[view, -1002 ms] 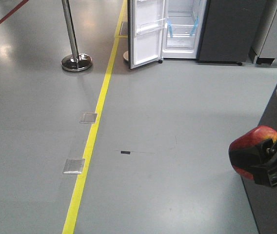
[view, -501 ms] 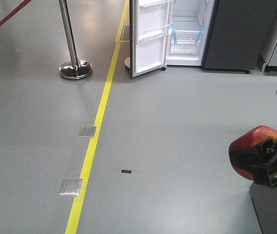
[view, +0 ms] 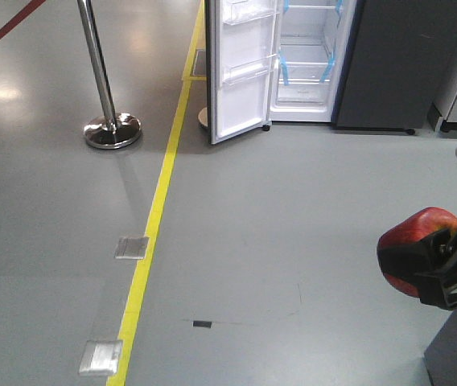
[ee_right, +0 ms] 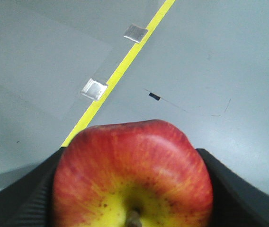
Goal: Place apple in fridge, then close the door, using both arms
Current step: 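Drive toward the open white refrigerator holding the apple in the right gripper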
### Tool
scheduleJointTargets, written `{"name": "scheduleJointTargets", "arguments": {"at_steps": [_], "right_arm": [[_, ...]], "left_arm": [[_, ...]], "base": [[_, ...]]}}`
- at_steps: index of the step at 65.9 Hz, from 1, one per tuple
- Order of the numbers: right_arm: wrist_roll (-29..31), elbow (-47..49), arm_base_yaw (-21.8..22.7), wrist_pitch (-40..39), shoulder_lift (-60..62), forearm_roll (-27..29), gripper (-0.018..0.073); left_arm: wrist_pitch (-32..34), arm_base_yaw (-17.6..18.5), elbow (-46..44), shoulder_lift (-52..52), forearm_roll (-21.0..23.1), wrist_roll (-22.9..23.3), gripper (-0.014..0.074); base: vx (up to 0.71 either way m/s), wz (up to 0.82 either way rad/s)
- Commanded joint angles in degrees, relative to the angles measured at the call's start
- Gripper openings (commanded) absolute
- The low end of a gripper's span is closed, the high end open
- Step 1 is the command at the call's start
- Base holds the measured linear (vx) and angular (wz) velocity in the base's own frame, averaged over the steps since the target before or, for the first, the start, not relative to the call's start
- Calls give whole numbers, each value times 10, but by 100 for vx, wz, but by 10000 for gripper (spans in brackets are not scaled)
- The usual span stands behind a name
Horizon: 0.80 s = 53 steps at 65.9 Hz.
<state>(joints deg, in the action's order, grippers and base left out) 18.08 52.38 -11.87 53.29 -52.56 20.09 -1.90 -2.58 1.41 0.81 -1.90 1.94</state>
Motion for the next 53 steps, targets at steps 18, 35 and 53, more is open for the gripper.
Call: {"name": "scheduleJointTargets", "arguments": {"at_steps": [18, 35, 53], "right_arm": [[6, 16, 1, -32, 5, 11, 143], [6, 16, 1, -32, 5, 11, 143], [6, 16, 1, -32, 5, 11, 143]], "left_arm": [[40, -2, 14, 1, 1, 4, -6], [40, -2, 14, 1, 1, 4, -6], [40, -2, 14, 1, 1, 4, -6]], "base": [[36, -8], [35, -9], [34, -4]]}}
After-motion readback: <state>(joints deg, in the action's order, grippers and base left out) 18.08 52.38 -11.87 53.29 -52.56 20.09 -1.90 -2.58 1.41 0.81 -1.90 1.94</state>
